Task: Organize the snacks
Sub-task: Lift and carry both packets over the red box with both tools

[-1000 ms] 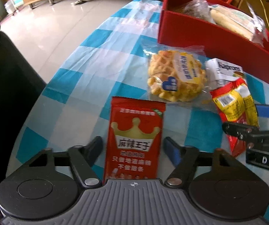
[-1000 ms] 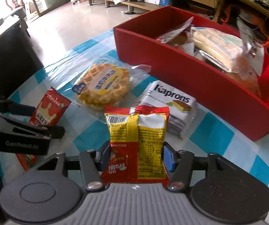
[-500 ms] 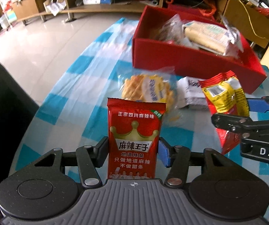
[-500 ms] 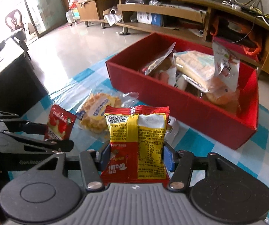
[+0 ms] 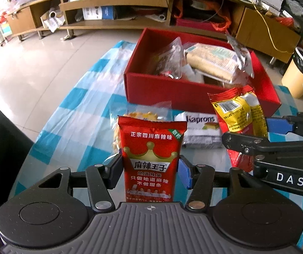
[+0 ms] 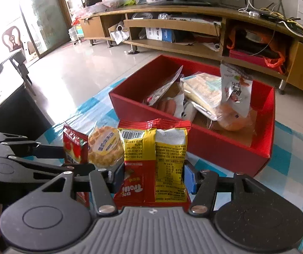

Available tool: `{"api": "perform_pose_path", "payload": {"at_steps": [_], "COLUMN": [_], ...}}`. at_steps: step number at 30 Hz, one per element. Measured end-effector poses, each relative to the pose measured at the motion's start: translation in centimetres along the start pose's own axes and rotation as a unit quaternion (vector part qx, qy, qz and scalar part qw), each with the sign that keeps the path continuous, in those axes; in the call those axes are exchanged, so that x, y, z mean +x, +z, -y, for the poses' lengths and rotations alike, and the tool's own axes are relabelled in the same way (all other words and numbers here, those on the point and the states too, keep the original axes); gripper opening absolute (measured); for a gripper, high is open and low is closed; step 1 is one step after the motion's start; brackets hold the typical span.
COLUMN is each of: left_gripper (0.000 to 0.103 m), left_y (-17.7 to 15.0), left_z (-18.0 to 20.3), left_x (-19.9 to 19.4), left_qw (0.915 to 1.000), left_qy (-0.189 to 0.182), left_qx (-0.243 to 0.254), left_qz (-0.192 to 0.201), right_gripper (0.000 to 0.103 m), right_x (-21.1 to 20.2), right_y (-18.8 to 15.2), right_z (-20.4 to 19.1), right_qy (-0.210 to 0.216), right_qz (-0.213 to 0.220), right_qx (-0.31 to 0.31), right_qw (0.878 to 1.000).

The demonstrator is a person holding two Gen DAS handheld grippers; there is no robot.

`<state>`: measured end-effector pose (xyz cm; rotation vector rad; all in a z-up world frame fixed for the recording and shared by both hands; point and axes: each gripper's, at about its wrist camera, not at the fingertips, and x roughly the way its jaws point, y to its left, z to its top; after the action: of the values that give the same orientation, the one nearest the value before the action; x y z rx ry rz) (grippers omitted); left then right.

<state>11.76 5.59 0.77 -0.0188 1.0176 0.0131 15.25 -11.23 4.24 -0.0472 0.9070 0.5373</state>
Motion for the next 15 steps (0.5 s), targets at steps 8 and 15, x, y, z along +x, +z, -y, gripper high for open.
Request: {"api": "perform_pose_path", "payload": {"at_steps": [8,15], "left_gripper": [0.059,0.062], "left_y": [1.2,0.6], "left_z": [0.9,0.7], "left_x": [-0.7,0.2], "left_qw": [0.9998,0.9999], "left_qy": [-0.003,0.0], "left_qx": [0.006,0.012], "left_qz": [0.019,0.001], "right_gripper": [0.056,0.056], "right_x": [-0.9,-0.4], "right_y": [0.7,0.5], "right_z": [1.0,1.4], "right_qy": [-0.001,-0.005], "right_qz": [0.018,0.007], "right_qx": [0.014,0.015], "right_qw": [1.0,1.0]}}
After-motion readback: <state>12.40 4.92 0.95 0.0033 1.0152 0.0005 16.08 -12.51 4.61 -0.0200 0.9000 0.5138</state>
